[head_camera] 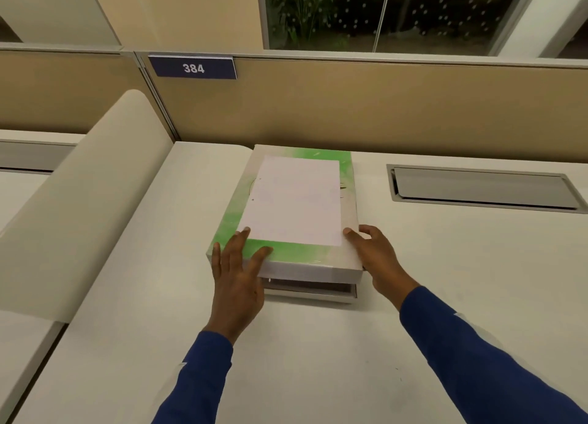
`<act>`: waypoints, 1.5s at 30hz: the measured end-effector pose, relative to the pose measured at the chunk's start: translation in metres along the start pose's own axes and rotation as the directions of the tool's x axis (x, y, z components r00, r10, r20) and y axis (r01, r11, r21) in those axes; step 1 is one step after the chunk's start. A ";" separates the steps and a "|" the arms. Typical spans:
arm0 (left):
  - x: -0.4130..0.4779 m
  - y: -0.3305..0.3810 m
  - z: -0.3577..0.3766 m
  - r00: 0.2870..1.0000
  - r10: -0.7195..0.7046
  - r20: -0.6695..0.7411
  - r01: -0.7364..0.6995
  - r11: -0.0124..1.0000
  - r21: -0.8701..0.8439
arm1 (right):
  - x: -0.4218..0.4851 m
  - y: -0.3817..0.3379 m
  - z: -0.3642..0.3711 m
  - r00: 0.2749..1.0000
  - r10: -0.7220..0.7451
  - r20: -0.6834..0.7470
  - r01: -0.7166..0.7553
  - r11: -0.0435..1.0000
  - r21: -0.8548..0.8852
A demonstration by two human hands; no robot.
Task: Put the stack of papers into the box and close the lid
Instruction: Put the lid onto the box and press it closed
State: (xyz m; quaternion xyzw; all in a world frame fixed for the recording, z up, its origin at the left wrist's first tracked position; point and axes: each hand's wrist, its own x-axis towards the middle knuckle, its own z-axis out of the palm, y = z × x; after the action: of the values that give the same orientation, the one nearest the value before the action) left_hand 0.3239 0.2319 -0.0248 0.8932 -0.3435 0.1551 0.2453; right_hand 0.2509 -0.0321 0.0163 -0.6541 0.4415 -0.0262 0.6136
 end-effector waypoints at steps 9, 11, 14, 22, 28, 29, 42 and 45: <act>-0.012 0.001 -0.006 0.807 -0.582 0.105 0.575 0.731 -0.368 | -0.014 0.032 0.009 0.971 -0.225 -0.080 0.177 0.902 -0.394; -0.011 0.003 -0.007 0.750 -0.650 0.124 0.623 0.630 -0.464 | -0.015 0.037 0.012 0.969 -0.237 -0.073 0.189 0.894 -0.405; -0.010 0.003 -0.010 0.740 -0.665 0.102 0.632 0.635 -0.444 | -0.019 0.044 0.016 0.964 -0.256 -0.073 0.200 0.879 -0.432; -0.021 0.000 -0.004 0.753 -0.654 0.081 0.615 0.654 -0.440 | -0.022 0.060 0.024 0.964 -0.254 -0.073 0.181 0.837 -0.515; -0.026 -0.004 0.000 0.777 -0.626 0.072 0.596 0.693 -0.406 | -0.023 0.069 0.032 0.958 -0.270 -0.100 0.182 0.837 -0.517; -0.027 -0.004 0.002 0.780 -0.622 0.071 0.594 0.698 -0.400 | -0.024 0.069 0.033 0.951 -0.293 -0.097 0.201 0.827 -0.525; -0.034 -0.012 0.022 0.785 -0.610 0.109 0.611 0.733 -0.298 | -0.016 0.071 0.035 0.943 -0.325 -0.077 0.209 0.752 -0.625; -0.031 -0.014 0.025 0.790 -0.602 0.115 0.608 0.747 -0.269 | -0.015 0.068 0.036 0.946 -0.313 -0.087 0.189 0.749 -0.635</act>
State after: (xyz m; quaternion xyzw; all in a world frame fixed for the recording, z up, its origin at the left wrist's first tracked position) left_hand 0.3146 0.2440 -0.0641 0.9113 -0.0571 0.0056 0.4078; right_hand 0.2254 0.0151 -0.0405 -0.8666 0.3889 -0.0242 0.3117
